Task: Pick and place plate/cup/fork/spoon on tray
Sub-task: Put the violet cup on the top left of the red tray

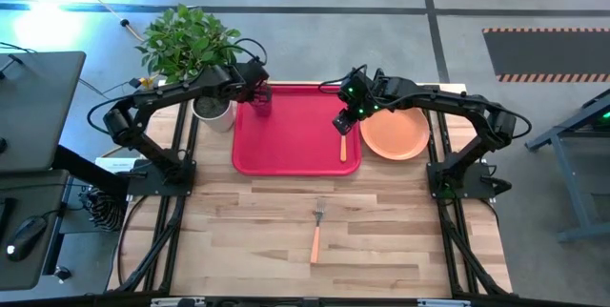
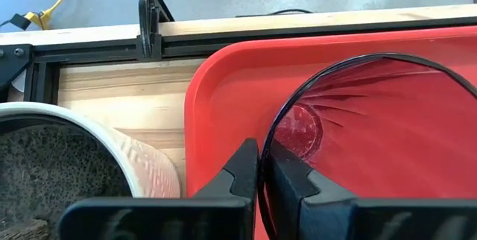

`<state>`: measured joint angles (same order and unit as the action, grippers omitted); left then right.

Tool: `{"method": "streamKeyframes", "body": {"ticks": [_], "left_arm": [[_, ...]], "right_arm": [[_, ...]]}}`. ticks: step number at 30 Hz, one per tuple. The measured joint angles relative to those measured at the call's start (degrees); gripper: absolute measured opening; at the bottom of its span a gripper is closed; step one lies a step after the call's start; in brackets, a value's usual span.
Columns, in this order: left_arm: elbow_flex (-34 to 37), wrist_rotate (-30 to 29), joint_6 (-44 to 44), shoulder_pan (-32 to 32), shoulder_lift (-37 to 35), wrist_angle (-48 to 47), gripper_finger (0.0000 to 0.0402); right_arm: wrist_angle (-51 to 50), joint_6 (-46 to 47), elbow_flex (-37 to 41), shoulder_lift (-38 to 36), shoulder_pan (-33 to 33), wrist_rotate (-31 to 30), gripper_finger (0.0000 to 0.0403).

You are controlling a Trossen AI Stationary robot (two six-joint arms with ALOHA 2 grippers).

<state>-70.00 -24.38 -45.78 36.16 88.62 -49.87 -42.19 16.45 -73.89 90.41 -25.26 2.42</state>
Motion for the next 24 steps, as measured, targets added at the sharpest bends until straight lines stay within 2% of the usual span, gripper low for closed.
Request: {"method": "streamKeyframes", "body": {"ticks": [9, 24], "left_arm": [[0.07, 0.11, -0.02, 0.0, 0.04, 0.0, 0.0037], [0.07, 0.28, -0.05, -0.02, 0.04, 2.23, 0.0042]], "right_arm": [[-0.02, 0.0, 0.0, 0.0, 0.0, 0.0, 0.0105], [-0.03, -0.02, 0.0, 0.0, 0.0, 0.0, 0.0105]]}}
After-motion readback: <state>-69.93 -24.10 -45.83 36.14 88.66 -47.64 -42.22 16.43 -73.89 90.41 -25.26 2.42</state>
